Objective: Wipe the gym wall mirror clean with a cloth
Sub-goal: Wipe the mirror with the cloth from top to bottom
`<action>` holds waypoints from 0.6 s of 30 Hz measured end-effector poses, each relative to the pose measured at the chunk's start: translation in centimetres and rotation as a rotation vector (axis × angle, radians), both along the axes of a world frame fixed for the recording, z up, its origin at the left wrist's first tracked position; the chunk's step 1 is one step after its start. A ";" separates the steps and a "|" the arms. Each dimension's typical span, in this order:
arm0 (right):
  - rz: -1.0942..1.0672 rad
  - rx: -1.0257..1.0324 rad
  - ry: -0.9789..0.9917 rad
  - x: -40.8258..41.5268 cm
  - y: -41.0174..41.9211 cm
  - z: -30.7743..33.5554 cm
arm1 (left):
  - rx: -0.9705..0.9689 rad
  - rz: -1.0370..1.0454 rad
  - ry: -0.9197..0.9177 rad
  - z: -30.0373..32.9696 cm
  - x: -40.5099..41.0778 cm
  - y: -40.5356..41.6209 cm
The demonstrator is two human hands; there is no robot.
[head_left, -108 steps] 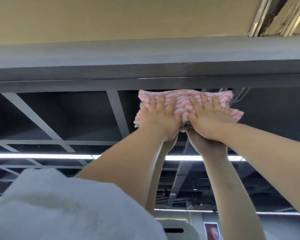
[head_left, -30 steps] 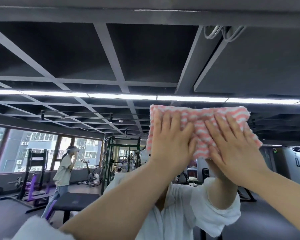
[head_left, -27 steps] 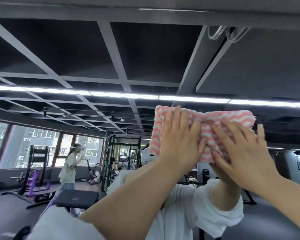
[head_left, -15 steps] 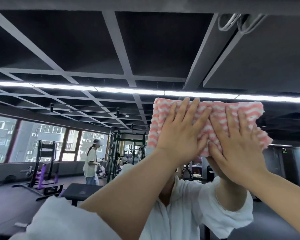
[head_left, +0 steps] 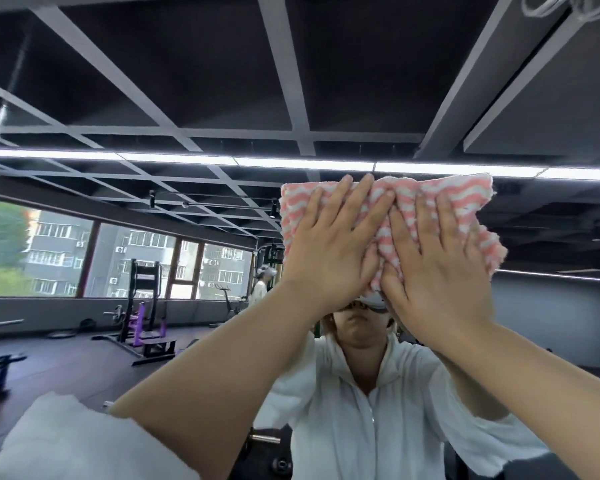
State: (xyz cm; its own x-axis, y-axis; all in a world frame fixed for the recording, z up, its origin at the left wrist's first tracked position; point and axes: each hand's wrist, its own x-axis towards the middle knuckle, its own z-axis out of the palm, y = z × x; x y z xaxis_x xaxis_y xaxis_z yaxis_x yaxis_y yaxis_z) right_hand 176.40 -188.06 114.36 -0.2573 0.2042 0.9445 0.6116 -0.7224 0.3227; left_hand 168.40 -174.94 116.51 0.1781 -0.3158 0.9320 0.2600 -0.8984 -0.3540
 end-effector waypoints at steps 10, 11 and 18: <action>0.059 -0.046 0.014 -5.5 10.1 -3.7 | -0.031 0.079 -0.037 -4.4 -5.3 10.6; 0.065 -0.061 0.009 -6.0 11.1 -4.1 | -0.052 0.099 -0.043 -5.1 -5.7 11.6; 0.028 -0.244 0.029 -9.2 16.7 -8.3 | -0.532 0.136 -0.090 -12.6 -8.4 15.8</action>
